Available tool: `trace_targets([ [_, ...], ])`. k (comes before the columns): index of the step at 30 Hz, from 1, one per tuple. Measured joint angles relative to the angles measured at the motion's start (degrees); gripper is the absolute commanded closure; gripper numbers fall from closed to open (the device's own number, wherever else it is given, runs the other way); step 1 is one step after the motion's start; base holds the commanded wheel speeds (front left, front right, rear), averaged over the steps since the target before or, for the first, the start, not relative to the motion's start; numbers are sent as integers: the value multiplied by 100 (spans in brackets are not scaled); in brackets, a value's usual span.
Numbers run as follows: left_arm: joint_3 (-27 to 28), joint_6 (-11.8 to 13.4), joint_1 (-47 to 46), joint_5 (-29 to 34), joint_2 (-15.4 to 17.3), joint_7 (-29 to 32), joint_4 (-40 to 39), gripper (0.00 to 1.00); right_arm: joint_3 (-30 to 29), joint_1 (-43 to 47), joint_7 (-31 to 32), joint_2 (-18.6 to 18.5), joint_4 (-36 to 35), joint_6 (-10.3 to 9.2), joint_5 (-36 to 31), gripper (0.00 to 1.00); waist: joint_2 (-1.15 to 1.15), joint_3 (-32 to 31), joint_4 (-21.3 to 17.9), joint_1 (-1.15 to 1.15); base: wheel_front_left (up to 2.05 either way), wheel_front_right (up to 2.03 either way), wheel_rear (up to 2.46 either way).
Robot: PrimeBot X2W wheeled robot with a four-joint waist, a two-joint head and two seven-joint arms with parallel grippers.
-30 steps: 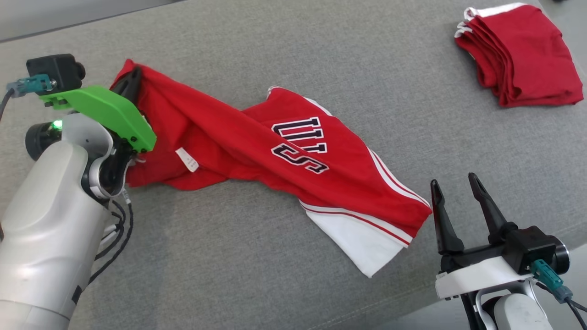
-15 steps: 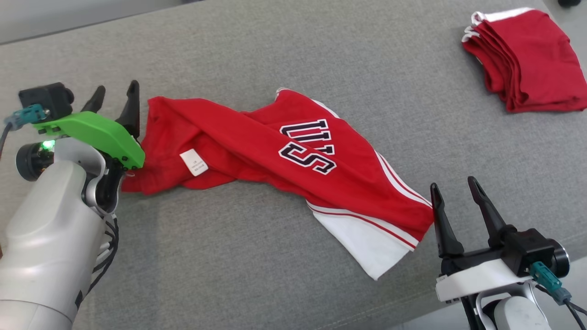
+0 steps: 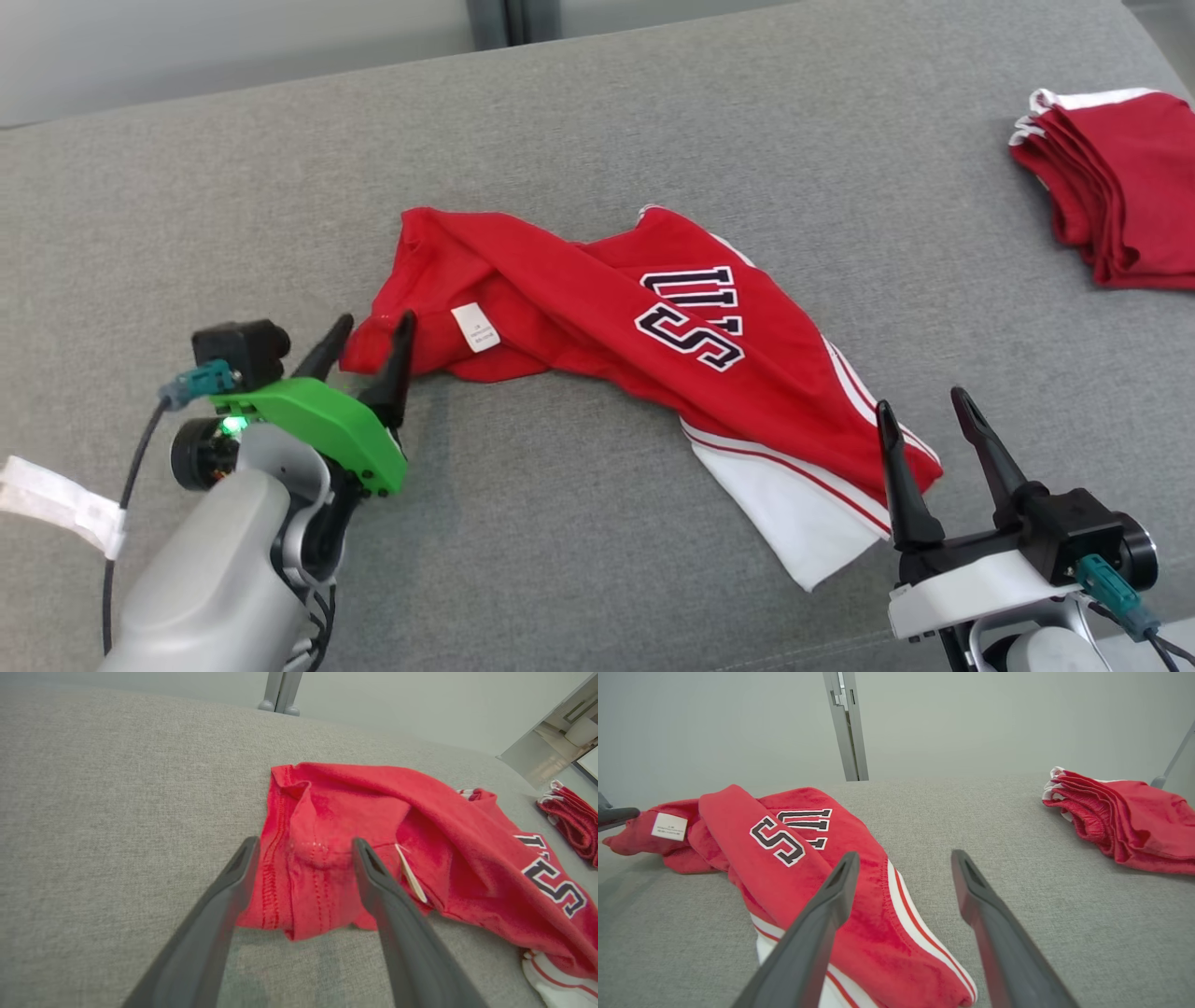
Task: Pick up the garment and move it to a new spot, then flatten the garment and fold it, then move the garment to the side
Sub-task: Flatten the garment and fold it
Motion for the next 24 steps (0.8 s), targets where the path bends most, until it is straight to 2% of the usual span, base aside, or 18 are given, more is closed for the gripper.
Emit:
trace_targets([
  [10, -73, 300, 101, 77, 149, 186, -659, 0, 35, -66, 0, -1, 25, 0, -10, 0, 0, 127, -6, 0, 0, 0, 0],
  [23, -70, 424, 119, 59, 270, 309, -802, 0, 12, -71, 0, -1, 30, 0, 112, 0, 0, 183, -234, 0, 0, 0, 0],
  [24, -73, 424, 120, 59, 270, 309, -802, 5, 10, -71, 0, -1, 30, 0, 112, 0, 0, 183, -239, 0, 0, 0, 0],
])
